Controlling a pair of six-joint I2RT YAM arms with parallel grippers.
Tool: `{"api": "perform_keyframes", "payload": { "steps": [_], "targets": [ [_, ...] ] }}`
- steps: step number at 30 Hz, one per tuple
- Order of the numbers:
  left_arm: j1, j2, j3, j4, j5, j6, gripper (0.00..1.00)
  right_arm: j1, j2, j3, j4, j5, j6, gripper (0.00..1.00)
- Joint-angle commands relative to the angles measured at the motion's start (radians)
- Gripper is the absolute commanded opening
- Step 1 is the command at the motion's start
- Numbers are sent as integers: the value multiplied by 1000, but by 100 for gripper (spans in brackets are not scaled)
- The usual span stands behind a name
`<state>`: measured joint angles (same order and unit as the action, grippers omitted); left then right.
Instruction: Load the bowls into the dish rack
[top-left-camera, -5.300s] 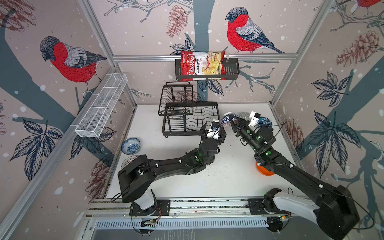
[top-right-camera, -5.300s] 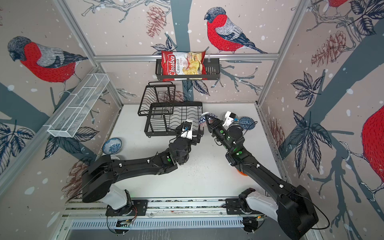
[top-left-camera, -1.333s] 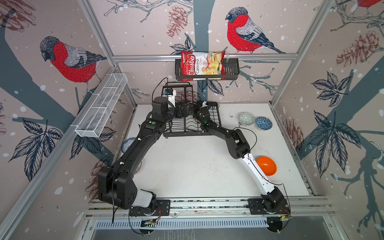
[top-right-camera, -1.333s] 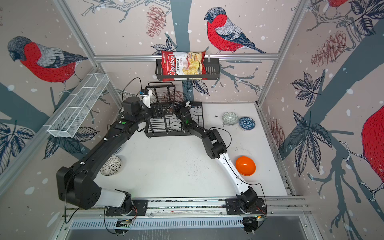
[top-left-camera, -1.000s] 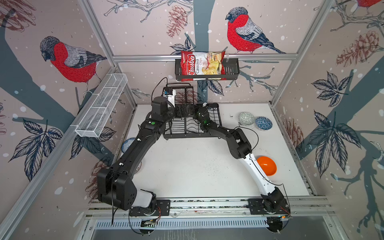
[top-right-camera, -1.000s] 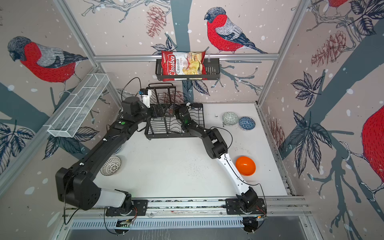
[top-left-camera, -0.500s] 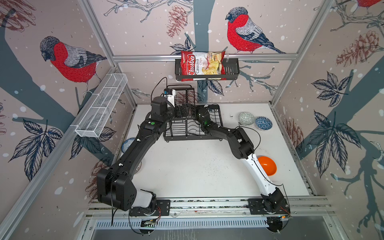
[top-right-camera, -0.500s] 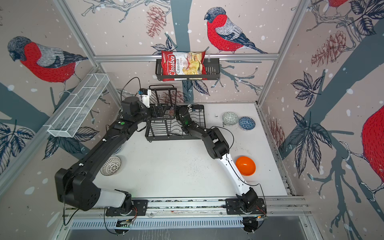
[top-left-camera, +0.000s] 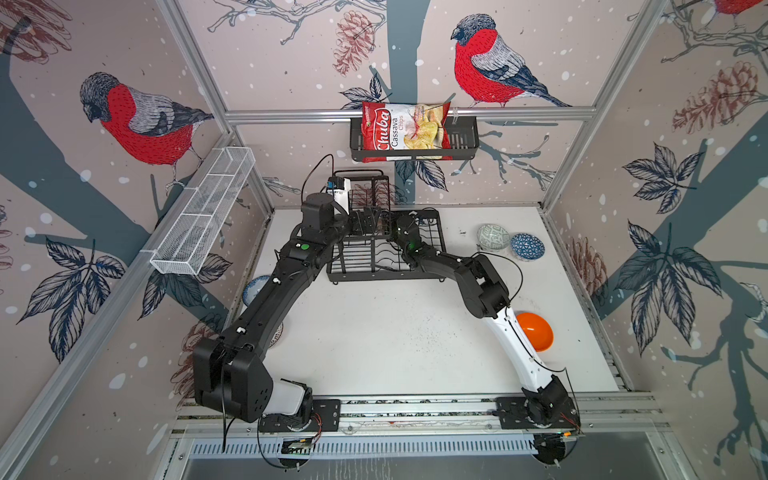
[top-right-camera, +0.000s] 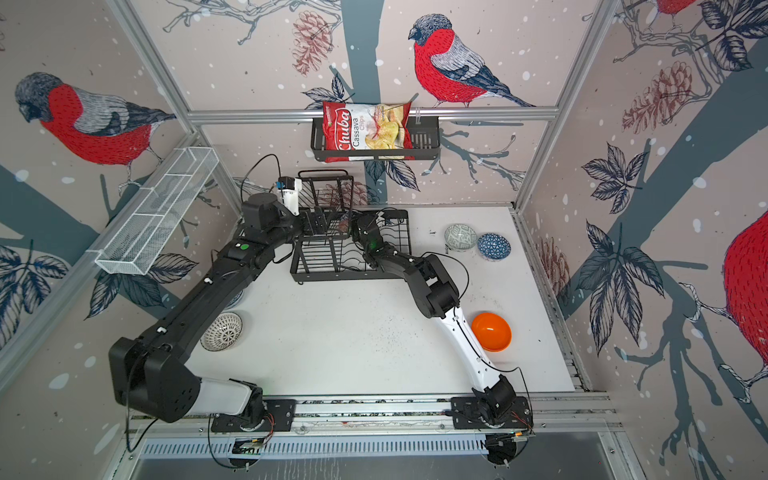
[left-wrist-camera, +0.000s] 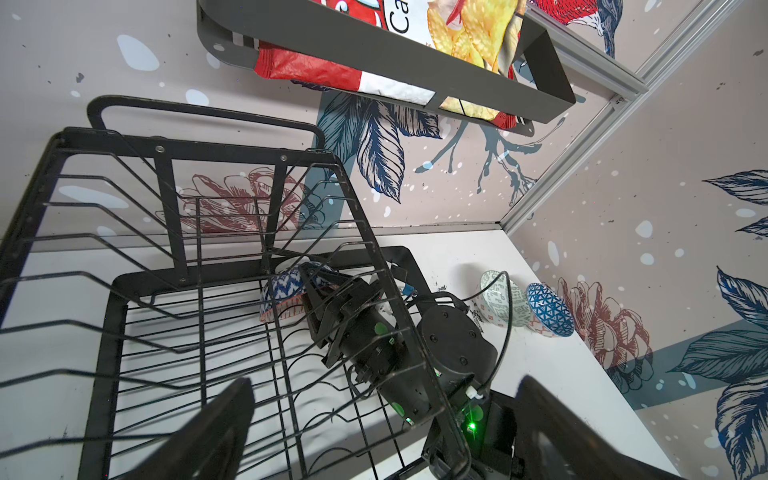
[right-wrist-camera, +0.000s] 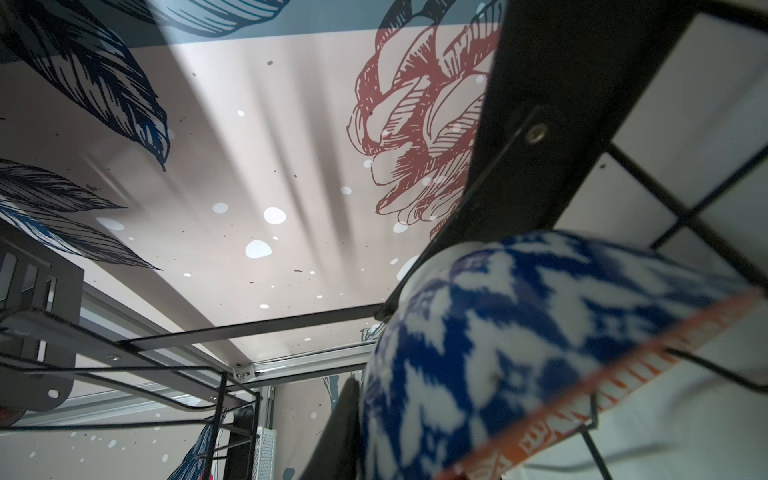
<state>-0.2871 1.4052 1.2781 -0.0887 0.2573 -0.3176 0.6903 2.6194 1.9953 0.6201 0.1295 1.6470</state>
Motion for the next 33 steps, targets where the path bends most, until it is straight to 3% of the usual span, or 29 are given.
{"api": "perform_keyframes", "payload": {
  "steps": [1, 33],
  "targets": [
    [1, -7, -1, 29, 2, -5, 98, -2, -6, 8, -64, 8, -3, 21],
    [2, -13, 0, 27, 0, -4, 97, -14, -38, -1, -45, -14, -34, 37]
  ]
}}
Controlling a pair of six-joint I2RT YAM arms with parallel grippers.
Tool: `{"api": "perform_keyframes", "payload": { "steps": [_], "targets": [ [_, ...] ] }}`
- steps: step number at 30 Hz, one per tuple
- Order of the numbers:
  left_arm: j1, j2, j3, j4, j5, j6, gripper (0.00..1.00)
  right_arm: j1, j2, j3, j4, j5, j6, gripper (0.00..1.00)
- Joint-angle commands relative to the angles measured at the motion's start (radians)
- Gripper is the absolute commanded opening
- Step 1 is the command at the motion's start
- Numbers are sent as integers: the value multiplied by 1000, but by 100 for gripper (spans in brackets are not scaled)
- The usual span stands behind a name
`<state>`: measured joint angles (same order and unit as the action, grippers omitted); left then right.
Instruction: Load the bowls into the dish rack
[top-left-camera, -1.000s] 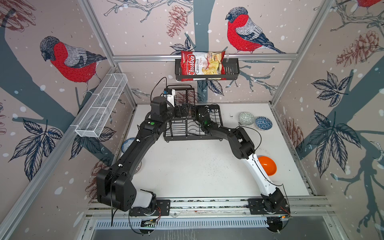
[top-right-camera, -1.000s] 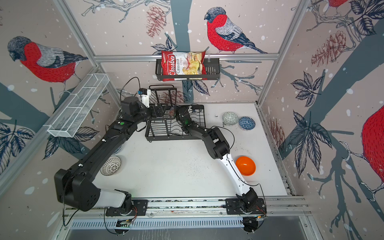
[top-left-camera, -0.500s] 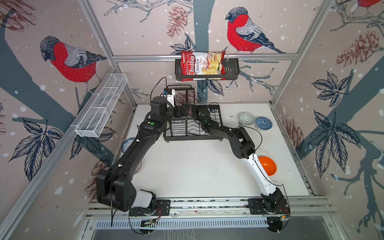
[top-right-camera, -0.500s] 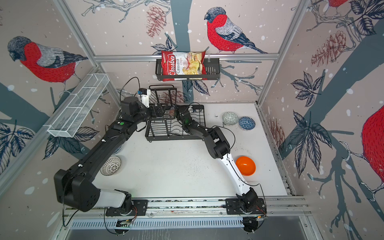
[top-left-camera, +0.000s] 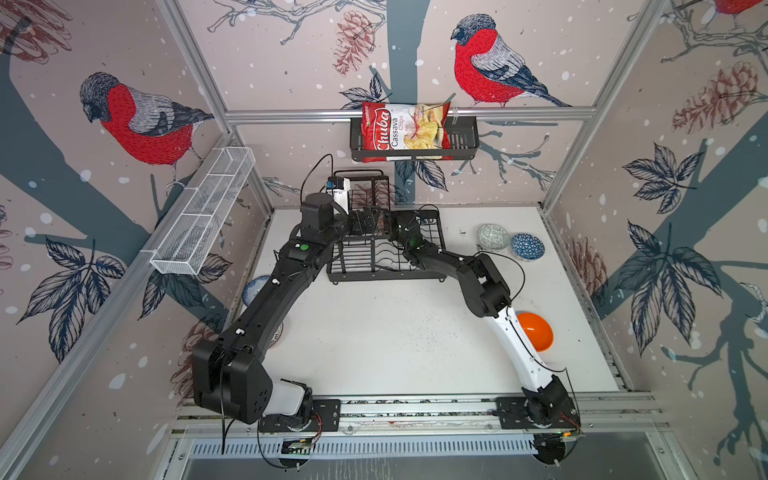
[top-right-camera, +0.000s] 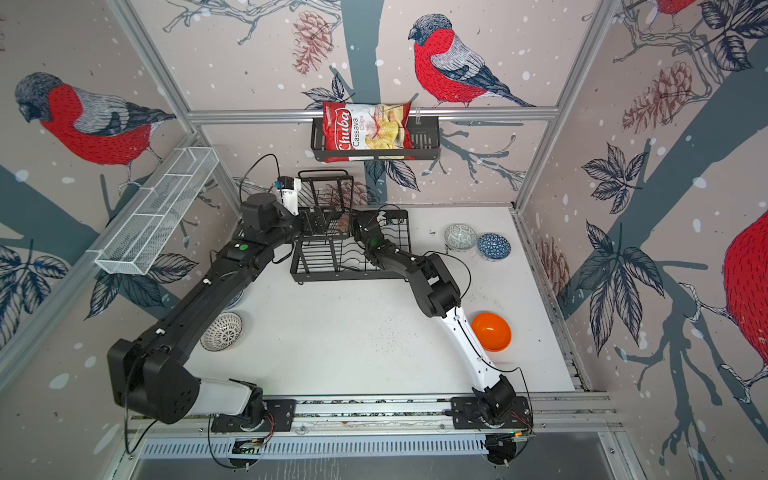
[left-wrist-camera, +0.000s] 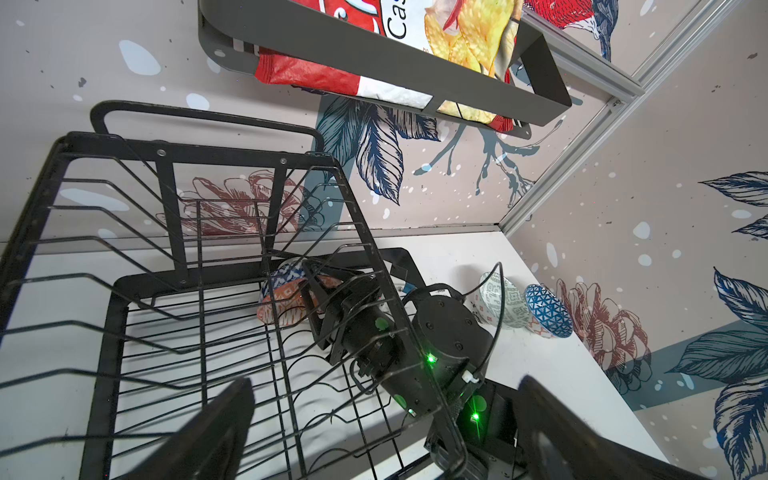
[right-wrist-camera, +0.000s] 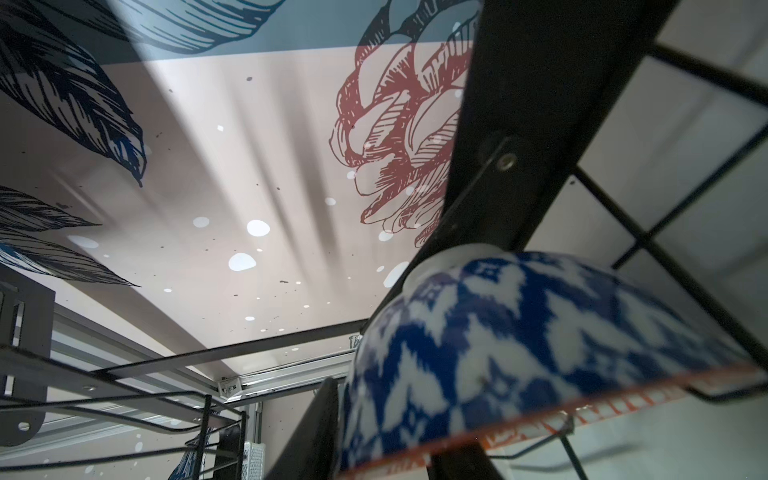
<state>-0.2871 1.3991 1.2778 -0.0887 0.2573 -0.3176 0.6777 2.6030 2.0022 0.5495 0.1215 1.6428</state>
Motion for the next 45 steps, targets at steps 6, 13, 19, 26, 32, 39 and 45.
{"api": "perform_keyframes", "payload": {
  "steps": [6, 13, 19, 26, 32, 39, 45],
  "targets": [
    [2, -9, -1, 27, -4, -2, 98, -4, -51, -35, 31, -5, -38, 40],
    [1, -12, 0, 24, -3, 2, 98, -10, -100, -105, 47, -2, -42, 44],
    [3, -21, 6, 13, -6, 5, 98, -24, -166, -199, 61, -8, -60, 50],
    [2, -35, 10, 7, -2, 6, 97, -36, -273, -358, 106, -22, -90, 55],
    [1, -47, 3, 21, 33, 10, 98, -45, -379, -486, 118, -41, -142, 60],
    [-54, -57, -6, 29, 33, 43, 98, -80, -567, -677, 93, -42, -258, 73],
    [-189, -65, -11, 18, -50, 117, 98, -139, -732, -796, -10, -66, -387, 91]
  ]
}}
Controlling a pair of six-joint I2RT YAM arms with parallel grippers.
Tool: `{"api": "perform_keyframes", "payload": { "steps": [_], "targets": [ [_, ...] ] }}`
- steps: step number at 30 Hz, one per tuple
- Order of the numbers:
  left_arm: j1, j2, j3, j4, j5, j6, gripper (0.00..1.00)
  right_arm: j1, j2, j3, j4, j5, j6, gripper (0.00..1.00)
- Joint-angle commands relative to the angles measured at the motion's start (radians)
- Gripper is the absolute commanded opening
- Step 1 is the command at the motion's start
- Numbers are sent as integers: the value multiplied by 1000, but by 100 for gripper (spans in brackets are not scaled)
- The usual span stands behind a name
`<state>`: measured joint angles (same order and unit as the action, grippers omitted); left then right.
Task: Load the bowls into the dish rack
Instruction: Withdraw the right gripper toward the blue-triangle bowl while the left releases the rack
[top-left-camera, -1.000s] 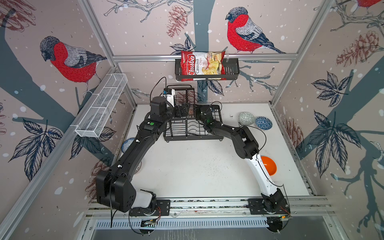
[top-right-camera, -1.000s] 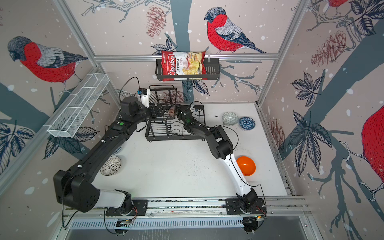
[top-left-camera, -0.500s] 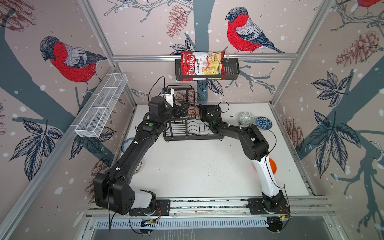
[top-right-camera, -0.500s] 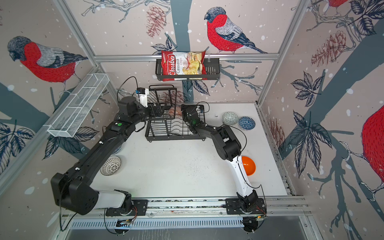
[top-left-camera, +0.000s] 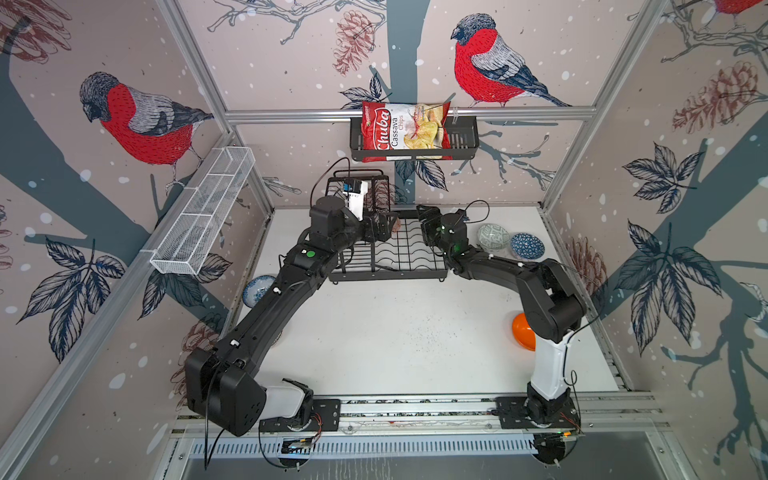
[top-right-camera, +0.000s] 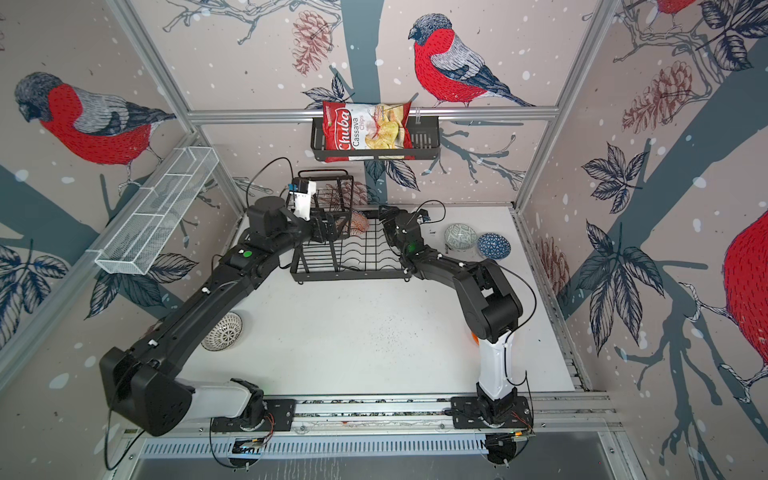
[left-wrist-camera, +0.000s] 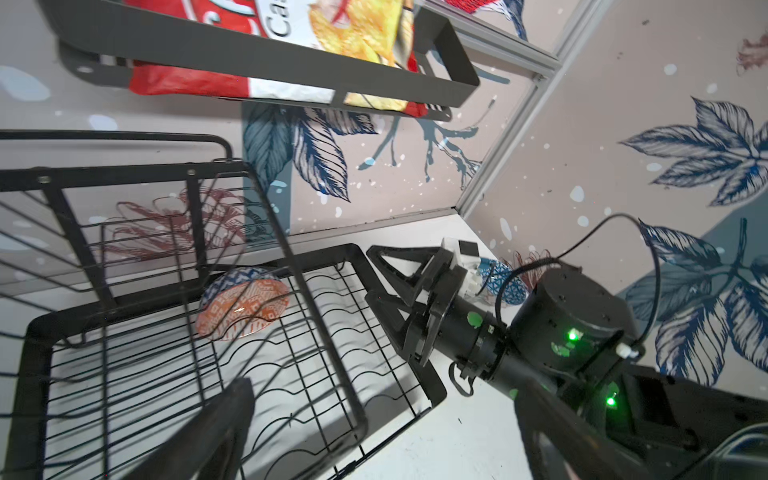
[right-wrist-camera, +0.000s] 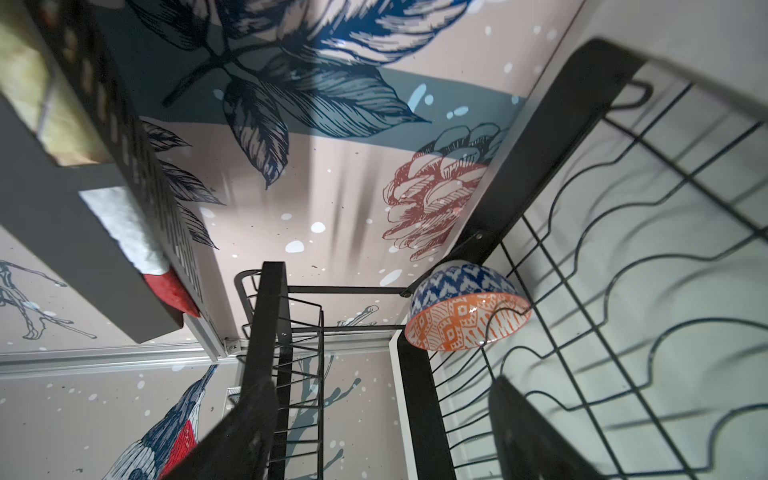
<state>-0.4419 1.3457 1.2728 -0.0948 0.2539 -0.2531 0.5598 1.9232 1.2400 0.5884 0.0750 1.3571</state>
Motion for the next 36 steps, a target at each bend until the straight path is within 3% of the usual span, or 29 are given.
{"api": "perform_keyframes", "payload": {
  "steps": [1, 5, 11, 18, 28, 36],
  "targets": [
    [-53, -14, -10, 27, -56, 58, 98, -33, -76, -52, -60, -36, -117, 97],
    [-145, 0, -22, 26, -129, 105, 98, -90, -198, -129, -123, -70, -213, 100],
    [-295, 52, -16, 22, -255, 155, 98, -150, -355, -151, -399, 66, -433, 100],
    [-466, 137, 5, 52, -411, 160, 98, -303, -507, -292, -528, 144, -523, 100],
    [-555, 316, 60, 131, -482, 143, 98, -574, -604, -464, -532, 77, -500, 100],
    [-557, 451, 161, 153, -506, 144, 97, -735, -476, -462, -492, -21, -518, 100]
  ]
}}
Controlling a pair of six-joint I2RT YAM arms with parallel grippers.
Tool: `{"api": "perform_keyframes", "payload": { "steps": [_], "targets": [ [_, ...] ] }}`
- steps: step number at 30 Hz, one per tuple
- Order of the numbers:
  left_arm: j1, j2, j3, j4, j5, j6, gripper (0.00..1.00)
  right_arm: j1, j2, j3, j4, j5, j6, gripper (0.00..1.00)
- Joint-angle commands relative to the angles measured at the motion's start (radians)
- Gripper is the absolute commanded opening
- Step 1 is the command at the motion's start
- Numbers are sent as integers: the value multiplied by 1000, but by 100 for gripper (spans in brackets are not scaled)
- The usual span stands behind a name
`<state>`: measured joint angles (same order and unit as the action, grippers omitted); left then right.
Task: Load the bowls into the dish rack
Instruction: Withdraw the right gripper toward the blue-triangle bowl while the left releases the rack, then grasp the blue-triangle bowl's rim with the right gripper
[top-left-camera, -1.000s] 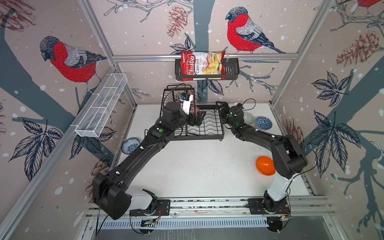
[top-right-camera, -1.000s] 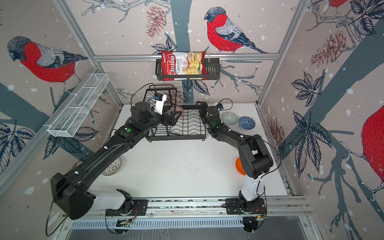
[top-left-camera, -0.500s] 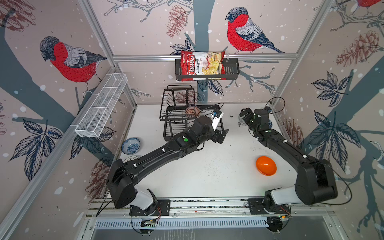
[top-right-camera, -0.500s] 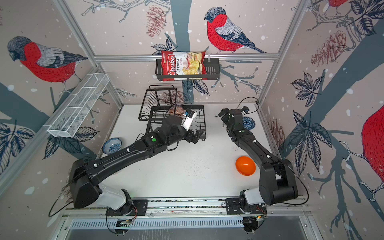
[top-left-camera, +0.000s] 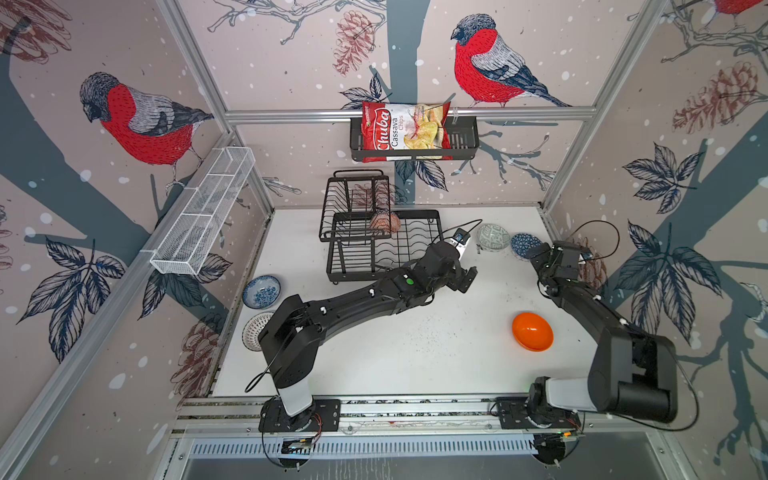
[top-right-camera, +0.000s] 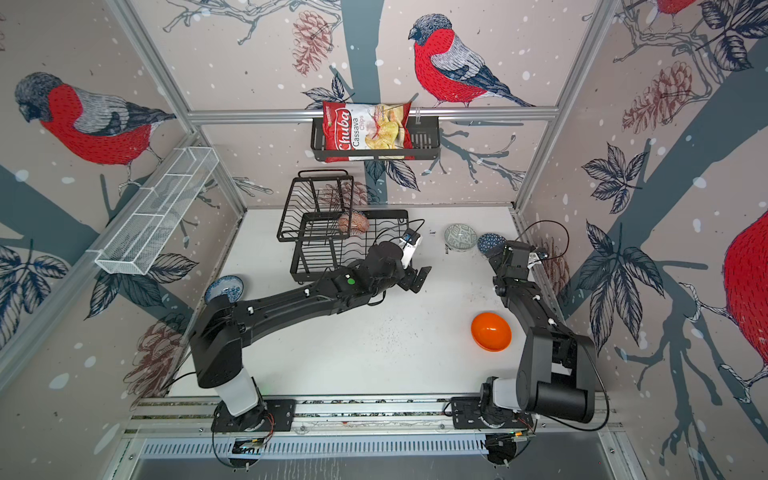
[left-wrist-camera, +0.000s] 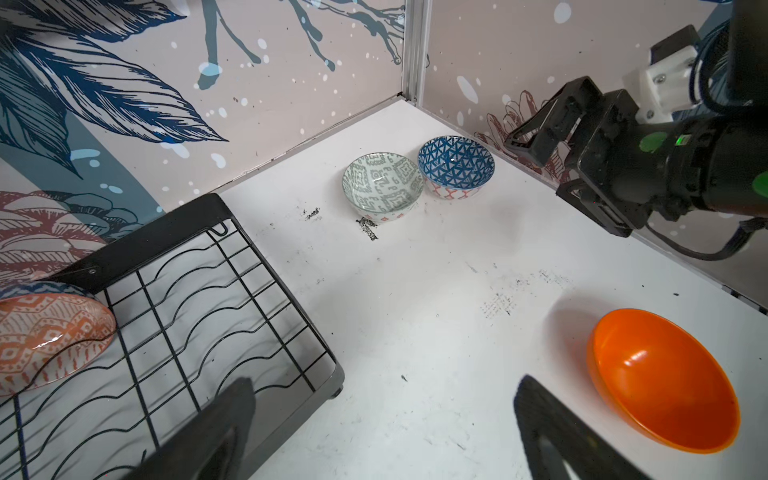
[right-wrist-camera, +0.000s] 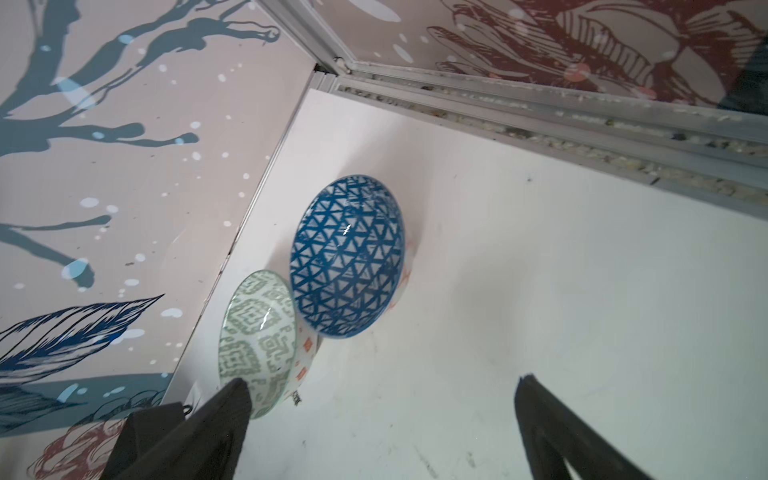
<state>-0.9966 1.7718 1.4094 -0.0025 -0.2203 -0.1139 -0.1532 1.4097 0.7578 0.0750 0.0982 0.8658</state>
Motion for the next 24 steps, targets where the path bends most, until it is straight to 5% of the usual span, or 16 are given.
{"api": "perform_keyframes", "payload": {
  "steps": [1, 19, 24],
  "targets": [
    [-2, 37, 32, 64, -37, 11, 98, -30, 57, 28, 24, -44, -35, 100],
    [2, 241, 168, 85, -120, 110, 97, -55, 387, 227, 41, -69, -157, 84],
    [14, 242, 172, 55, -96, 70, 98, -52, 428, 259, 30, -56, -178, 71]
  ]
}}
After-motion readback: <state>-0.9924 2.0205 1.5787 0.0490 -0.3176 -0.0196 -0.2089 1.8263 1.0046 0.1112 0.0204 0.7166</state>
